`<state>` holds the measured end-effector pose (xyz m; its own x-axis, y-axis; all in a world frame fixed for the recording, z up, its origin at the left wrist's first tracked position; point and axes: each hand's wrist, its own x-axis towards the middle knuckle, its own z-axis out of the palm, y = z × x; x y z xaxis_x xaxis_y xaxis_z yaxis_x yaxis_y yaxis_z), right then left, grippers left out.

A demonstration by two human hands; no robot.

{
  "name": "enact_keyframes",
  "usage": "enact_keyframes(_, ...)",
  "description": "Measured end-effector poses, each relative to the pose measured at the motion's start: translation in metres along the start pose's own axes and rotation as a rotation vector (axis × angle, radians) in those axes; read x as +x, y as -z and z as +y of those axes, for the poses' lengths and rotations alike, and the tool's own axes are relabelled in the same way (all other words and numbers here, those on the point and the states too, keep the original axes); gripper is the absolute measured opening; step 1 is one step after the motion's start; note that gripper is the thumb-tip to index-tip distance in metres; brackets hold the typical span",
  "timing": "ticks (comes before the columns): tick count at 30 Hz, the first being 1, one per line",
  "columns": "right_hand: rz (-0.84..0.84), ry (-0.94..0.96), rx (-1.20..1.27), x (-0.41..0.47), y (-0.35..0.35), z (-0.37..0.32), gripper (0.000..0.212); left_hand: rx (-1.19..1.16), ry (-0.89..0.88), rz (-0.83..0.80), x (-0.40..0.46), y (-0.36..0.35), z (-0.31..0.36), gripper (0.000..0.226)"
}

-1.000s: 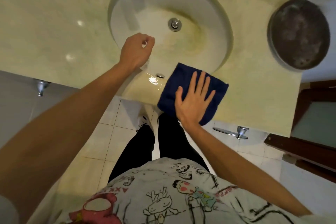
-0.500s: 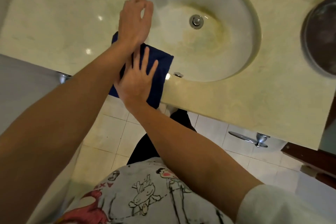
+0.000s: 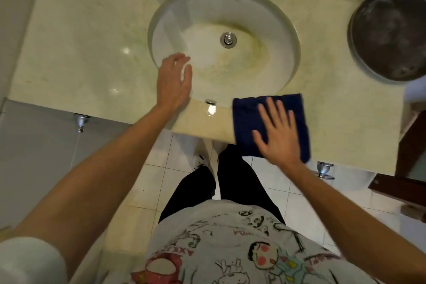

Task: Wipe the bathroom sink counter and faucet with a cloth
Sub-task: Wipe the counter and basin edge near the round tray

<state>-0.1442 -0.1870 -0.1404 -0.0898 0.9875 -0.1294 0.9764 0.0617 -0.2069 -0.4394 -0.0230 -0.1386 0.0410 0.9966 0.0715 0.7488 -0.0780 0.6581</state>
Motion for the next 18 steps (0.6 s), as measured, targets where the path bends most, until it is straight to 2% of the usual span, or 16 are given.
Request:
enact_keyframes(3, 0.010, -0.100, 0.000, -0.021, 0.016, 0.065, 0.070, 0.045, -0.029, -0.003, -0.014, -0.009, 0.001, 0.037)
enact_keyframes(5, 0.028, -0.210, 0.002, -0.023, 0.021, 0.079, 0.070, 0.073, -0.051, -0.006, -0.020, -0.013, 0.001, 0.035)
enact_keyframes(12, 0.106, -0.488, -0.015, -0.024, 0.001, 0.031, 0.069, 0.120, -0.022, -0.038, -0.025, -0.019, -0.001, 0.034)
enact_keyframes(18, 0.093, -0.479, -0.052, 0.006, 0.000, 0.028, 0.070, 0.163, -0.040, -0.057, -0.023, -0.022, -0.001, 0.037)
